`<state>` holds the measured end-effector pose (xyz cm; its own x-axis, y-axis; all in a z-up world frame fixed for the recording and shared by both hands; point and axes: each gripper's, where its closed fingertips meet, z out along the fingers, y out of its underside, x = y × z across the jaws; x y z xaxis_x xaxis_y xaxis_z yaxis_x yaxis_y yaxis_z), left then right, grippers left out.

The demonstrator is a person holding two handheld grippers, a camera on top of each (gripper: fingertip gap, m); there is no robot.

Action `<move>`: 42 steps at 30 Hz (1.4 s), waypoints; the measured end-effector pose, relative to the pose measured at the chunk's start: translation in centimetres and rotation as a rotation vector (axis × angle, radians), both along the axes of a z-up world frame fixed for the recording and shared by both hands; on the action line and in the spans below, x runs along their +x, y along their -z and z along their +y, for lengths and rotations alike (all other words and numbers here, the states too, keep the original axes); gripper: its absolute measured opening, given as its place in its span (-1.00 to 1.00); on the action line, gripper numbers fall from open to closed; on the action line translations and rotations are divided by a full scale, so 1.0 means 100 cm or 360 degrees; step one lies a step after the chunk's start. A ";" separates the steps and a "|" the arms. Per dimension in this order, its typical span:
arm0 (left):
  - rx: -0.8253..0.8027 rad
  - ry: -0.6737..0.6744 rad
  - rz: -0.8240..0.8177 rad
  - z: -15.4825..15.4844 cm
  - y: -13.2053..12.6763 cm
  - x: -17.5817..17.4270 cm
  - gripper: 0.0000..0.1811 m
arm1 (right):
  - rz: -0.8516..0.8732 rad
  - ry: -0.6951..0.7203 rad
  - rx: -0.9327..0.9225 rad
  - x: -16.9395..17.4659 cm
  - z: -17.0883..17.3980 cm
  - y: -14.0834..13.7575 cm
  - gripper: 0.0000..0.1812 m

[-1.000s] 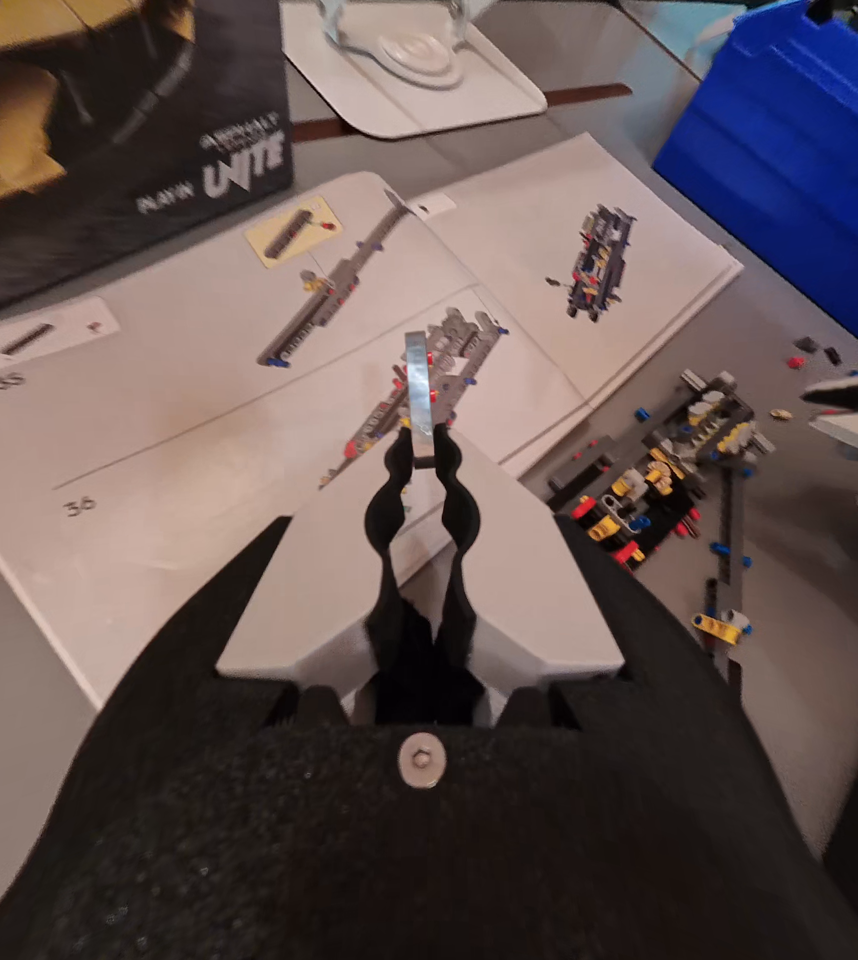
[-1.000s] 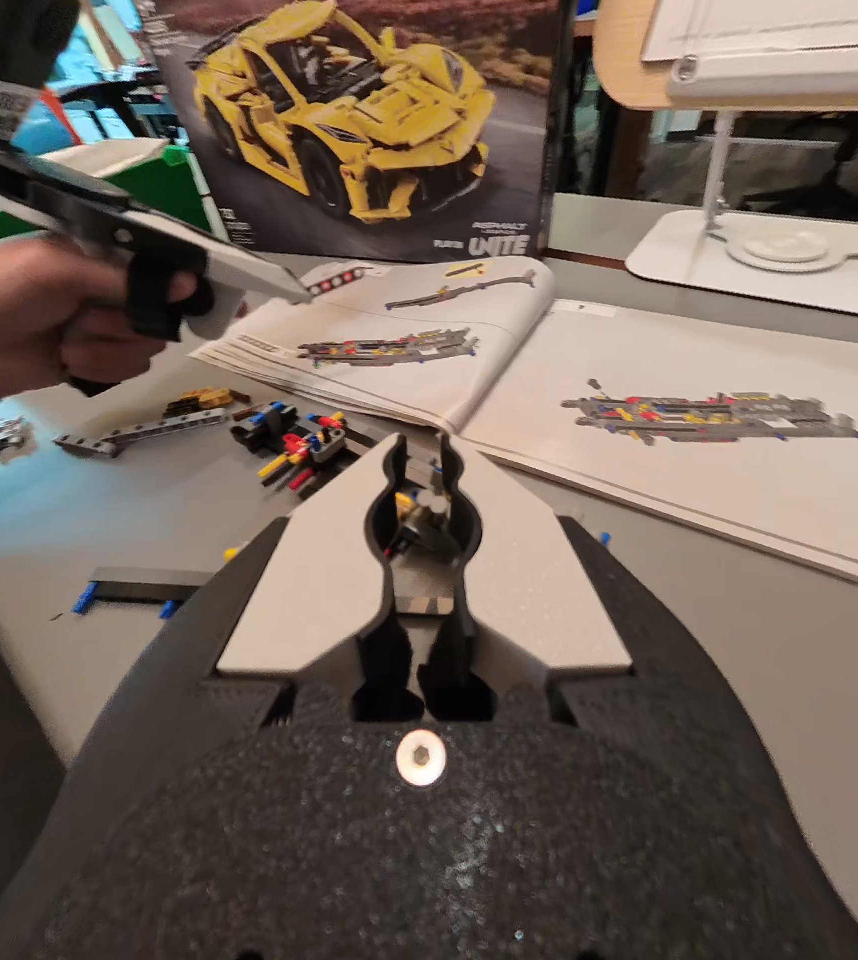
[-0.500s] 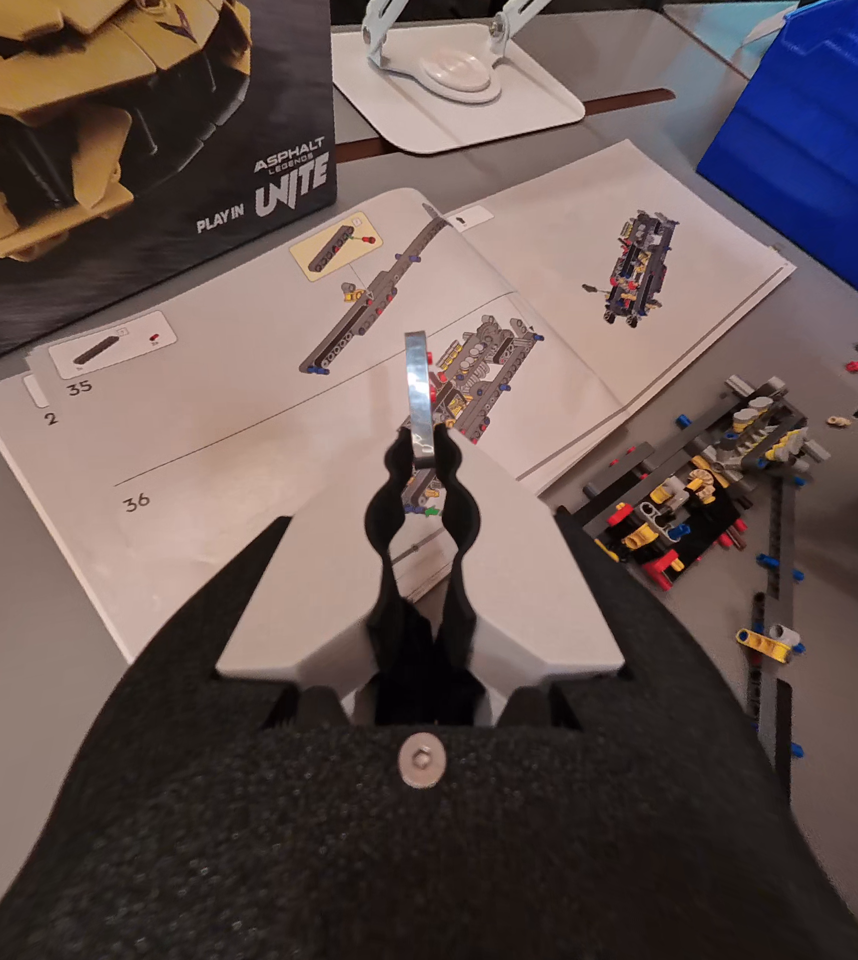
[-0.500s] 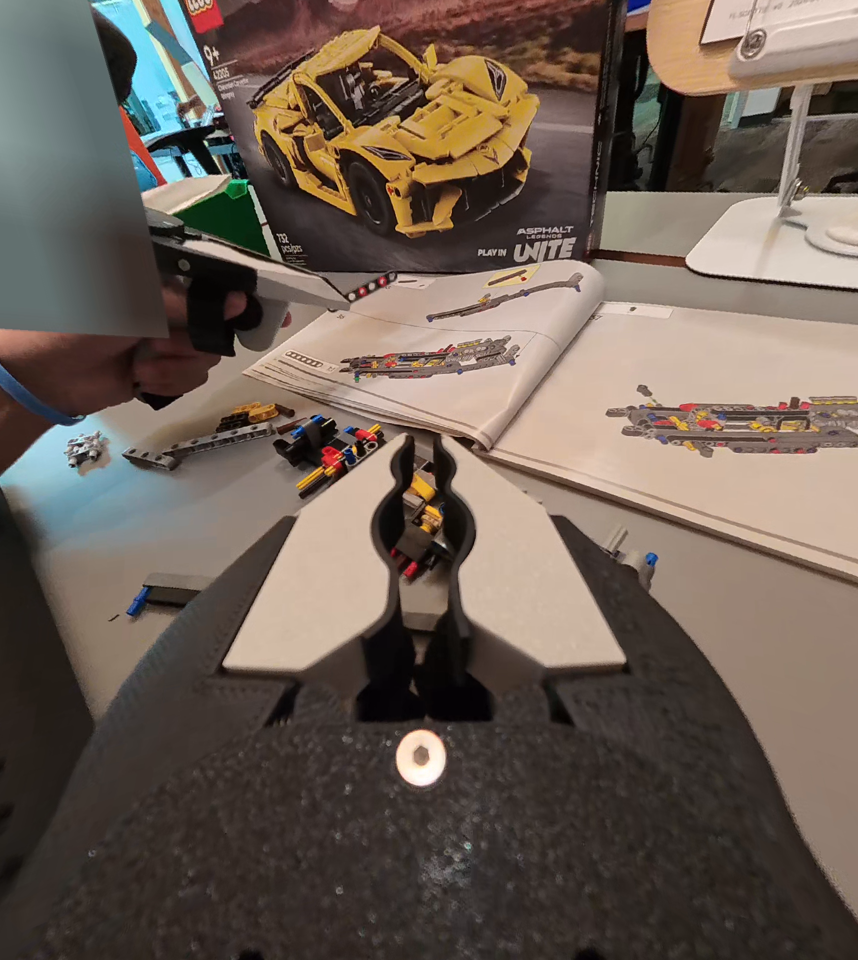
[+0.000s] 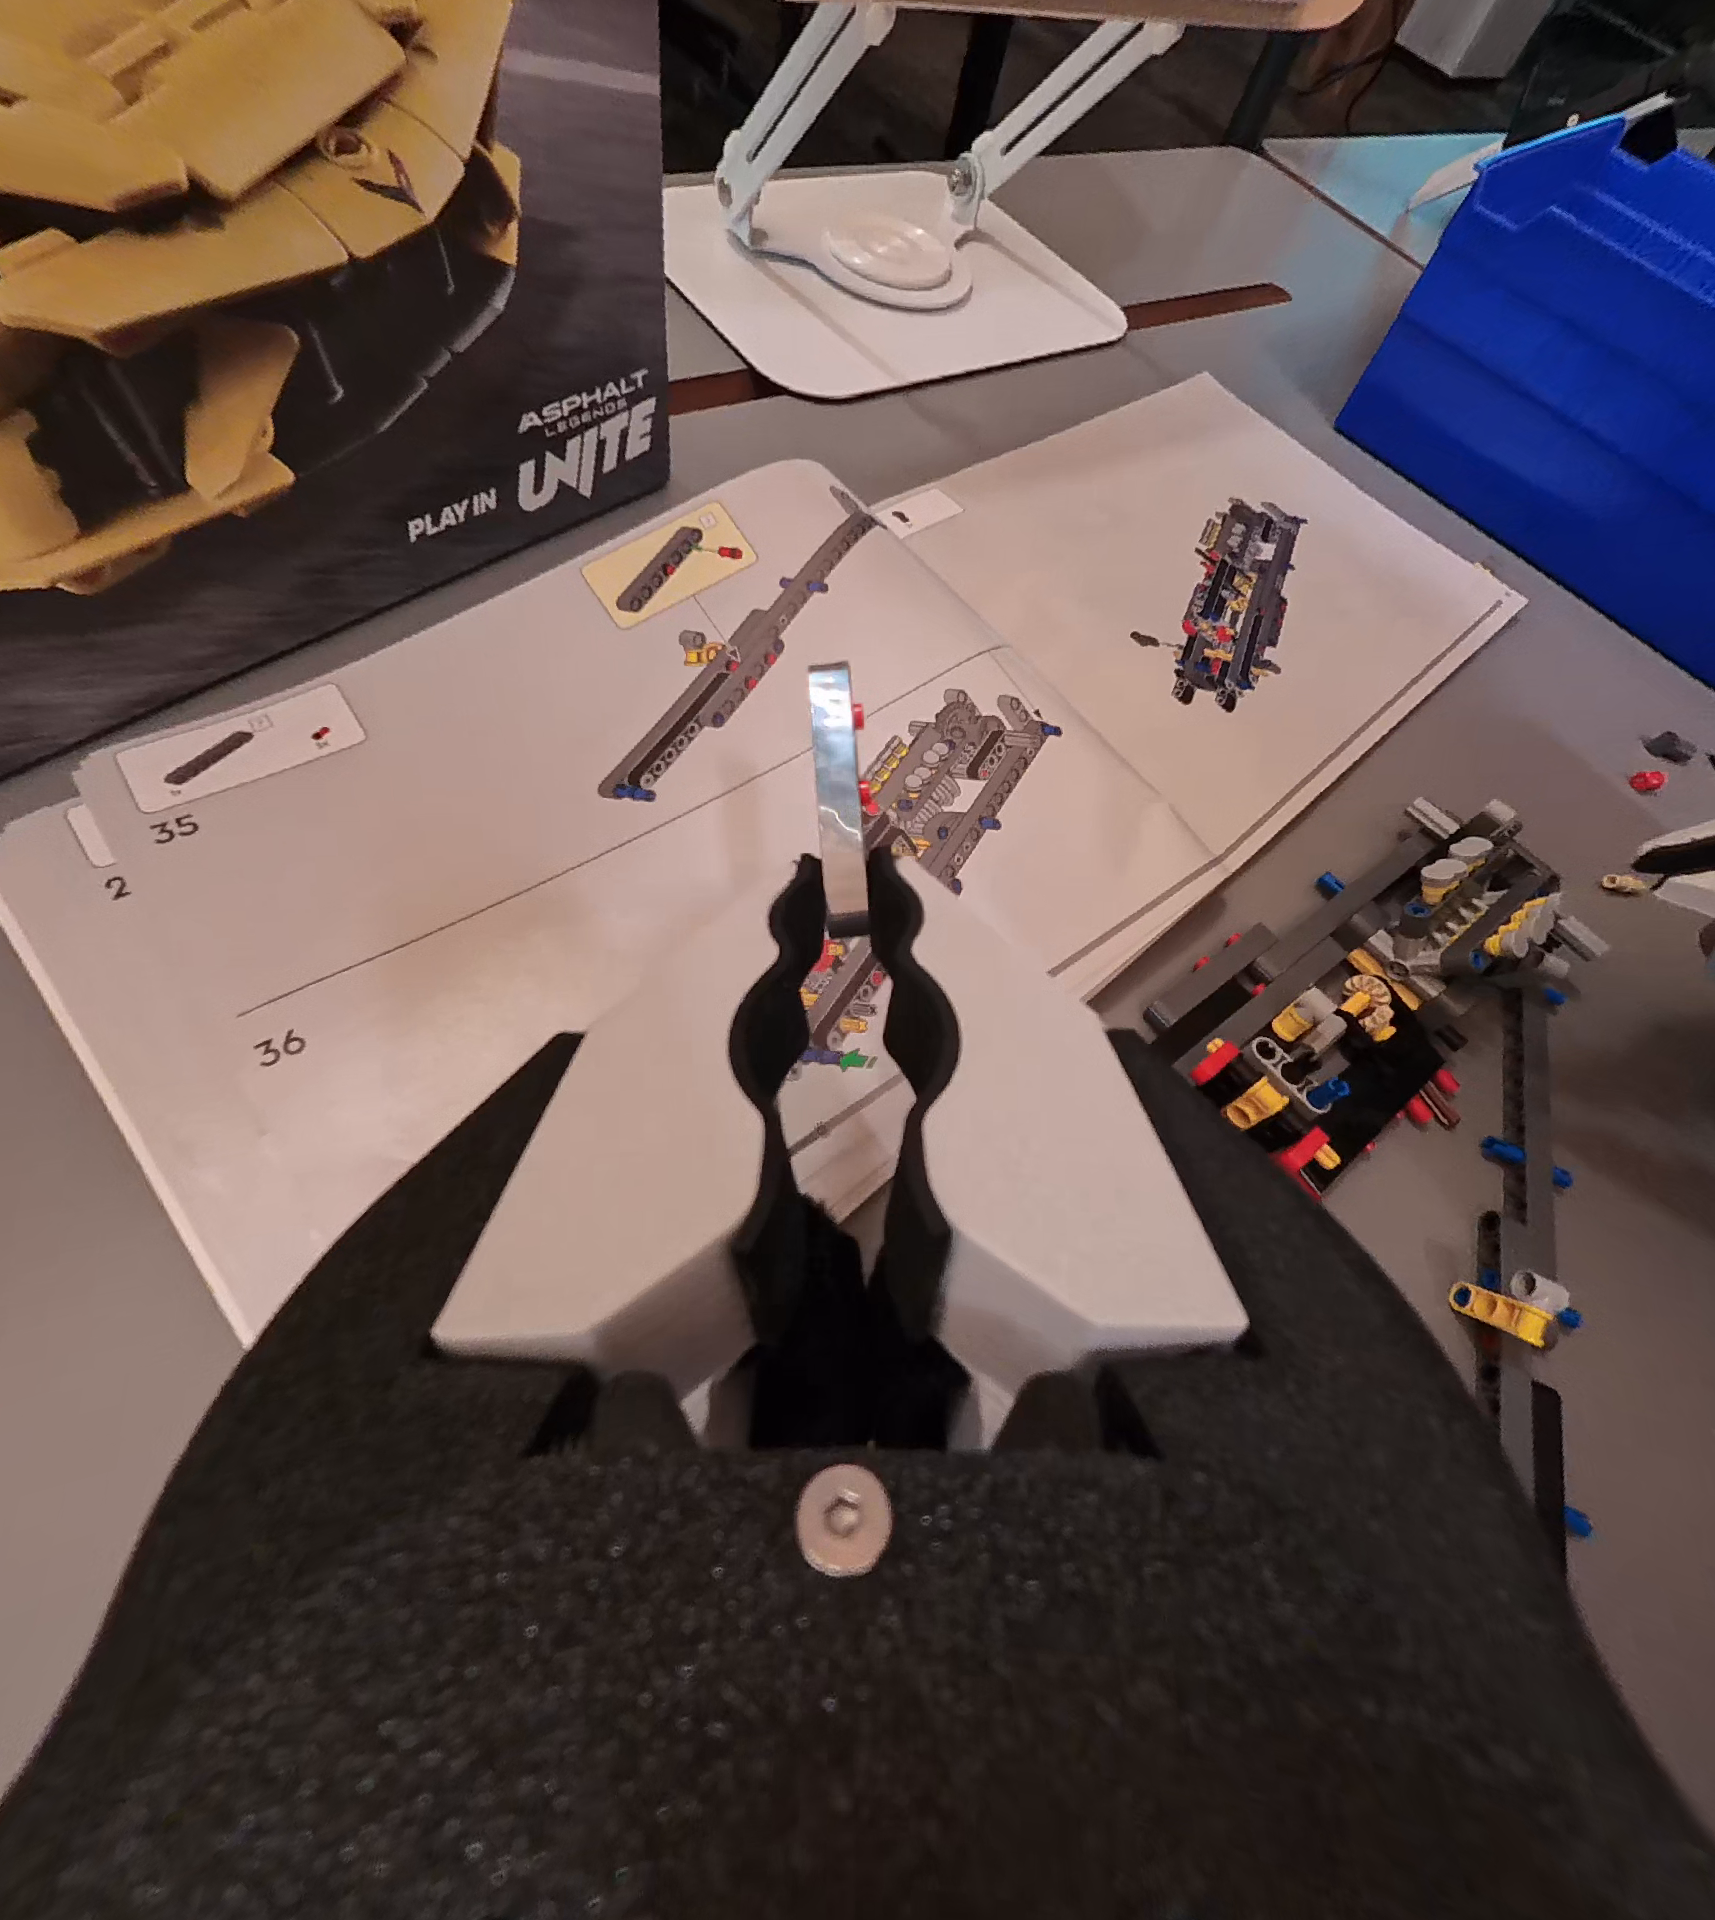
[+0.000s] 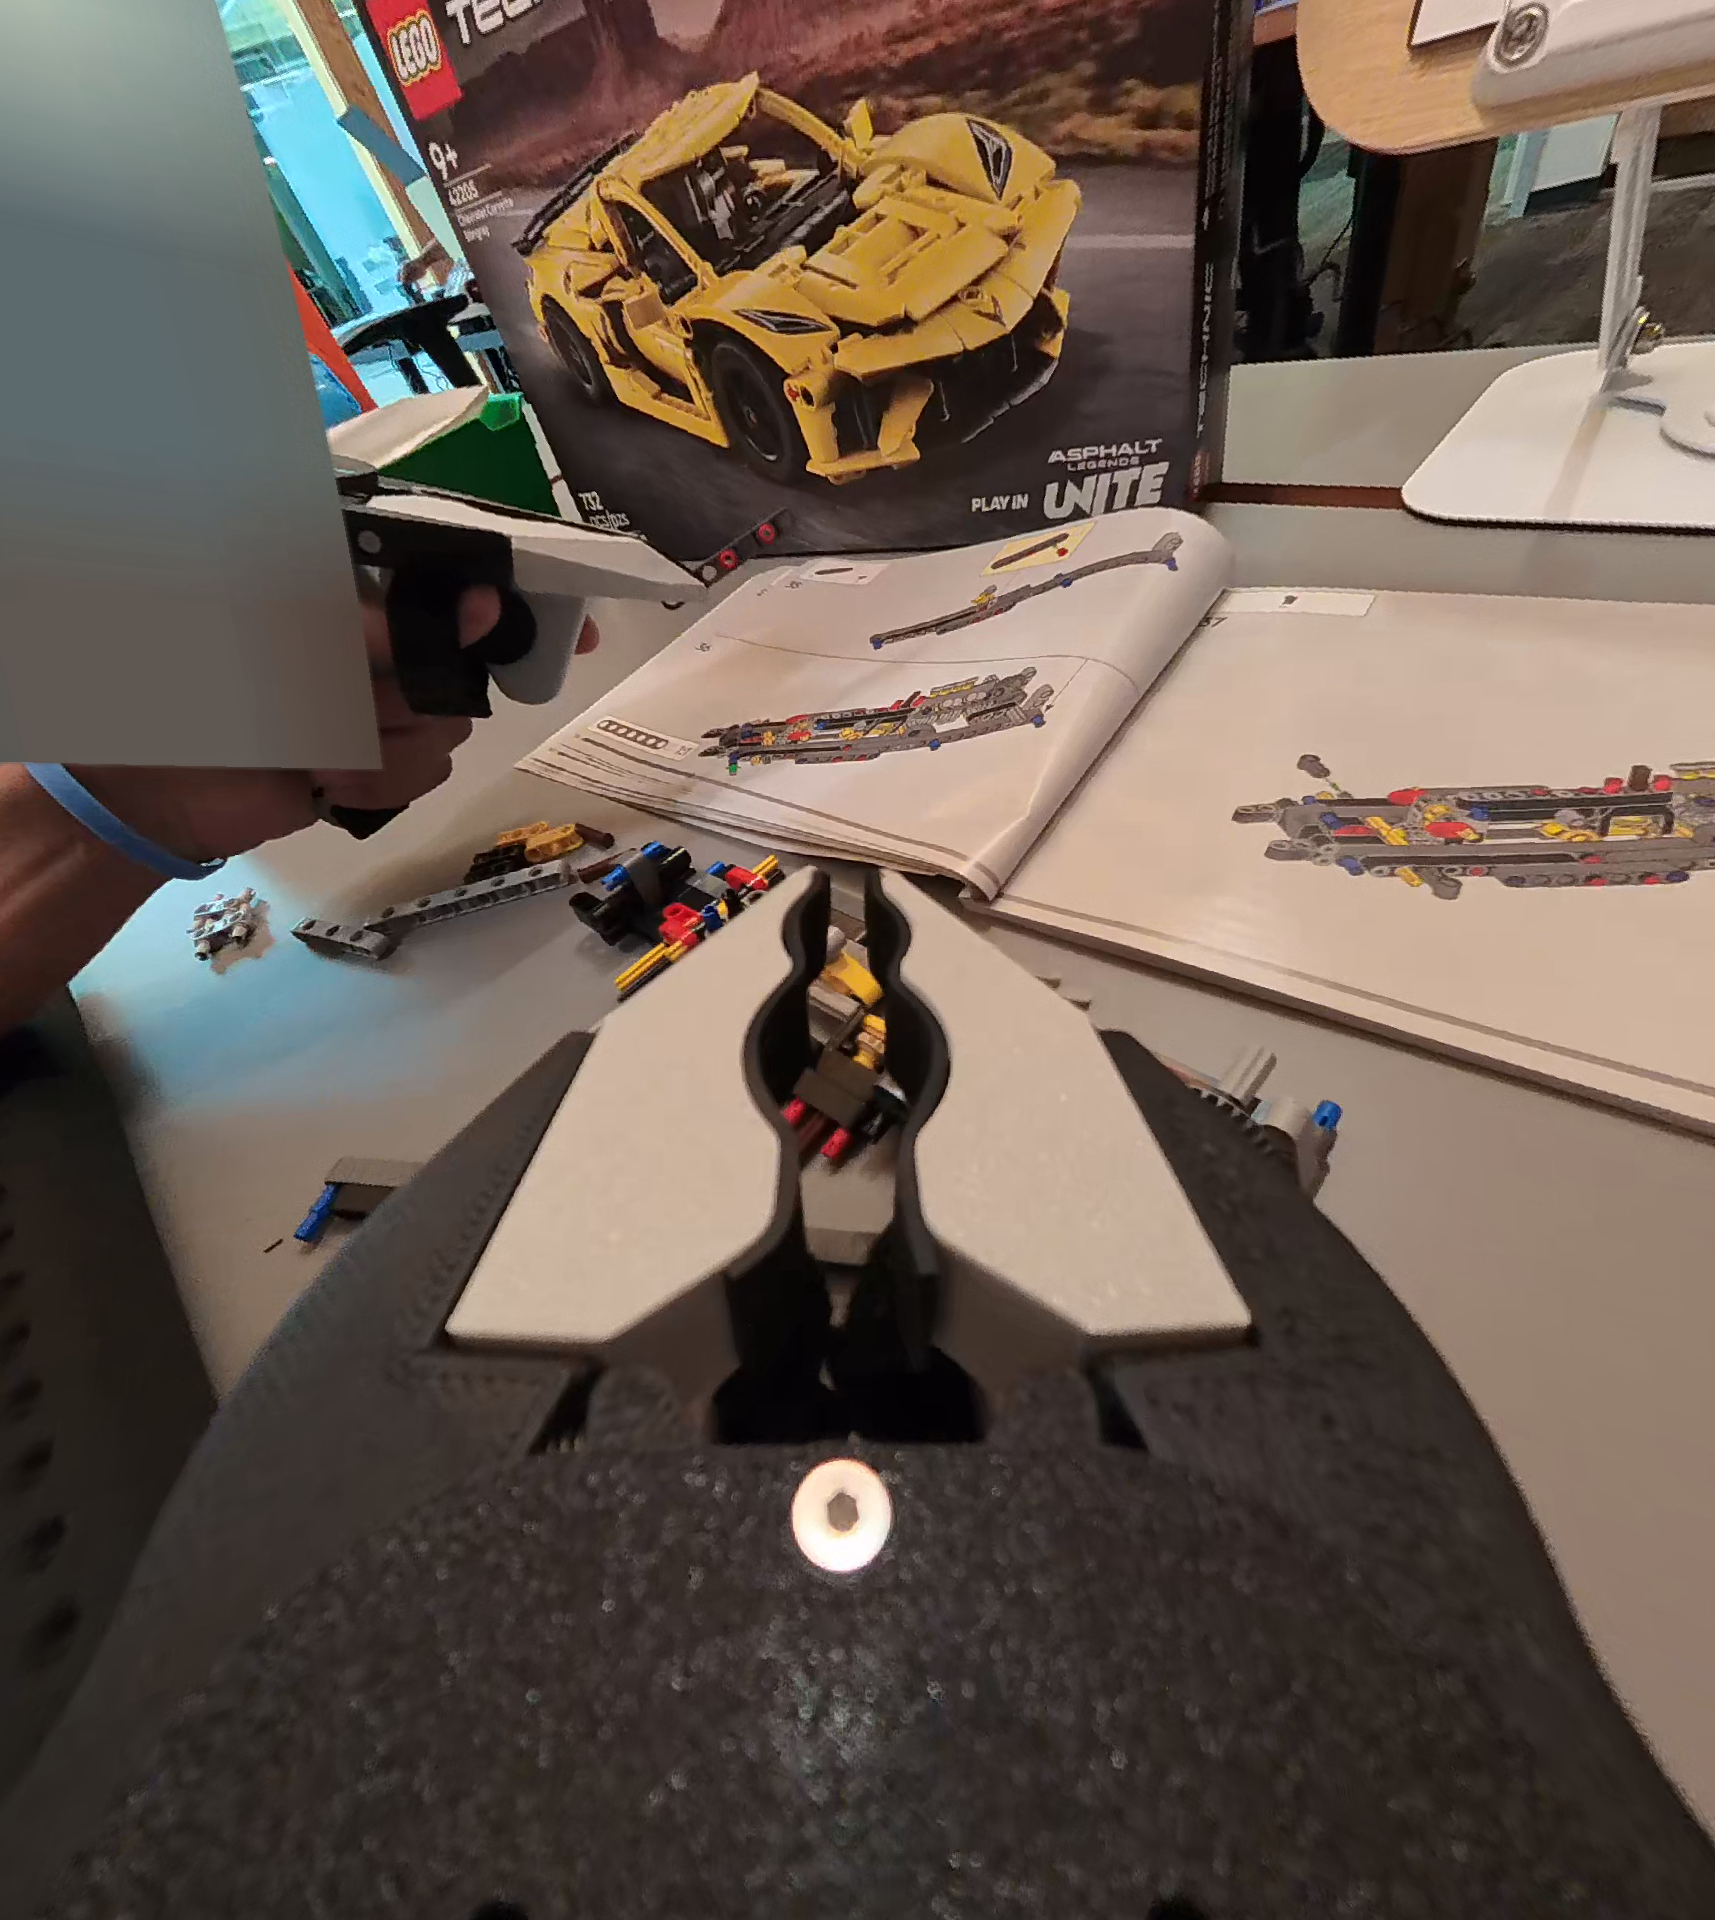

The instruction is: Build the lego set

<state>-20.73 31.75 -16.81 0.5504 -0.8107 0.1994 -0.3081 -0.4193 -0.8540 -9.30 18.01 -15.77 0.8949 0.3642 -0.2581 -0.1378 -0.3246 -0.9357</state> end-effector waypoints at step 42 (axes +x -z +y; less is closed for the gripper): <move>-0.0129 0.0768 0.0780 -0.240 0.065 0.023 -0.92 | -0.0320 -0.0240 0.0416 -0.013 -0.026 -0.028 -0.79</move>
<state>-18.41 7.71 -23.33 0.1743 -0.9806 0.0901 -0.8183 -0.1951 -0.5406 -10.60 15.45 -12.96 0.8496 0.5262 0.0369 0.0886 -0.0735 -0.9934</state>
